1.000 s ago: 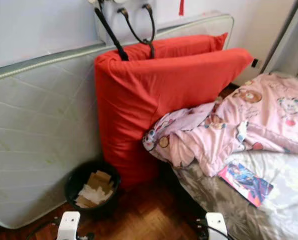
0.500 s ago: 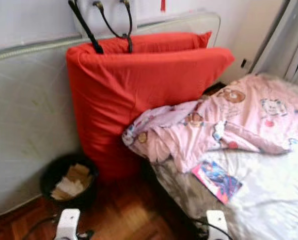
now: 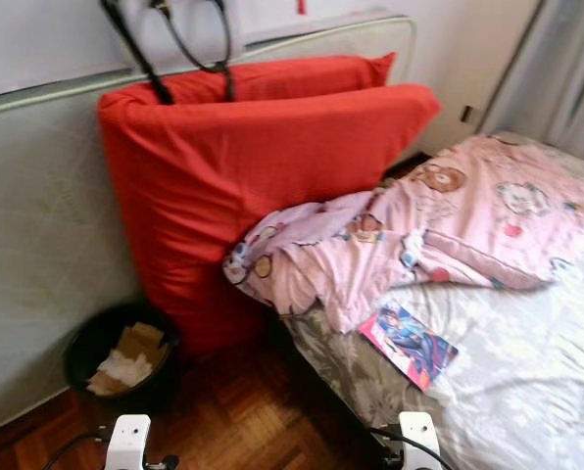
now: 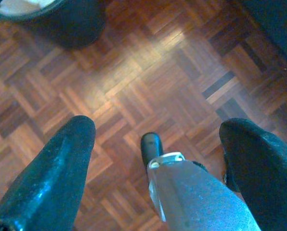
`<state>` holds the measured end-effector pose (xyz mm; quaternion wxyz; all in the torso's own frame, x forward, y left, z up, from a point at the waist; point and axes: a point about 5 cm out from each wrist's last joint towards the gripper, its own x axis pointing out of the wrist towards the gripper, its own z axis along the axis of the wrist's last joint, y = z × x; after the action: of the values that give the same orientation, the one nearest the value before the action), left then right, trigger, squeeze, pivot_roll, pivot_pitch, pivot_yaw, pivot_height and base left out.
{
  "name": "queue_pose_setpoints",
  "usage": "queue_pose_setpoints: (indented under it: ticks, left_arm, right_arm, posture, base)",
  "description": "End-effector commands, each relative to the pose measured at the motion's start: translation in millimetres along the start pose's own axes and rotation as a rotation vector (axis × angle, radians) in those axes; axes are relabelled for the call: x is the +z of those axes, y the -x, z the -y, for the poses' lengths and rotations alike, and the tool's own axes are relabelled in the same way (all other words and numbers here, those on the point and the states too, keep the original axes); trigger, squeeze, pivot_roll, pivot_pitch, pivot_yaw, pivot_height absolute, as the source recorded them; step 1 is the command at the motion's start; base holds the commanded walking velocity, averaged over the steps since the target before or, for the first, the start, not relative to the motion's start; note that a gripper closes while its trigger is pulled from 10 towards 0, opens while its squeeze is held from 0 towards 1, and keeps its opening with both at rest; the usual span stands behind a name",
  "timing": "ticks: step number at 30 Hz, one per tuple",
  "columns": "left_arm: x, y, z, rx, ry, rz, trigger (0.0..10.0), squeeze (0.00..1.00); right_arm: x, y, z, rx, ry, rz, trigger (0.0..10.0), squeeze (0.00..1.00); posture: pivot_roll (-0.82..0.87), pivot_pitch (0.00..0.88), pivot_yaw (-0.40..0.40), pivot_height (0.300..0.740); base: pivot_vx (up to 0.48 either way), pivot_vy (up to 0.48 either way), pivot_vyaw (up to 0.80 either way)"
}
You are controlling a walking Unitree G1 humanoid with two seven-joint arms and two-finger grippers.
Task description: Clean up the room
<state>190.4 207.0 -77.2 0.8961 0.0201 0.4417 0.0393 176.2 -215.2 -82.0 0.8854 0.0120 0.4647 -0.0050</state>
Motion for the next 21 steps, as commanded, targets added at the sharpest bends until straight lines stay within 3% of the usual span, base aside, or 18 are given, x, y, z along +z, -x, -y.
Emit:
queue_pose_setpoints:
  ticks: [1,10,14,21]
  left_arm:
    - [-3.7,0.7,-1.9,0.006,0.019,-0.014,10.0,0.00]
    - [-3.0,0.6,-2.5,0.004,-0.015,-0.016,10.0,0.00]
    - [-3.2,0.6,-2.5,0.004,-0.005,-0.016,10.0,0.00]
    - [-3.8,0.7,-2.4,0.006,0.004,-0.019,10.0,0.00]
  right_arm:
    - [-0.4,0.0,0.2,0.002,0.001,-0.006,10.0,0.00]
    - [-0.5,-0.1,-0.3,0.006,0.001,-0.008,10.0,0.00]
    - [-0.5,-0.1,-0.4,0.006,0.002,-0.008,10.0,0.00]
    - [-0.7,0.0,-0.1,0.005,0.003,-0.009,10.0,0.00]
  posture:
    - [-0.06,0.000,-0.044,0.740]
    - [-0.06,0.000,-0.041,0.740]
    - [-0.06,0.000,-0.041,0.740]
    - [-0.07,0.000,-0.041,0.740]
  base:
    - [0.000,0.000,-0.76]
    - [0.000,0.000,-0.76]
    - [0.000,-0.430,-0.76]
    - [0.000,0.000,-0.76]
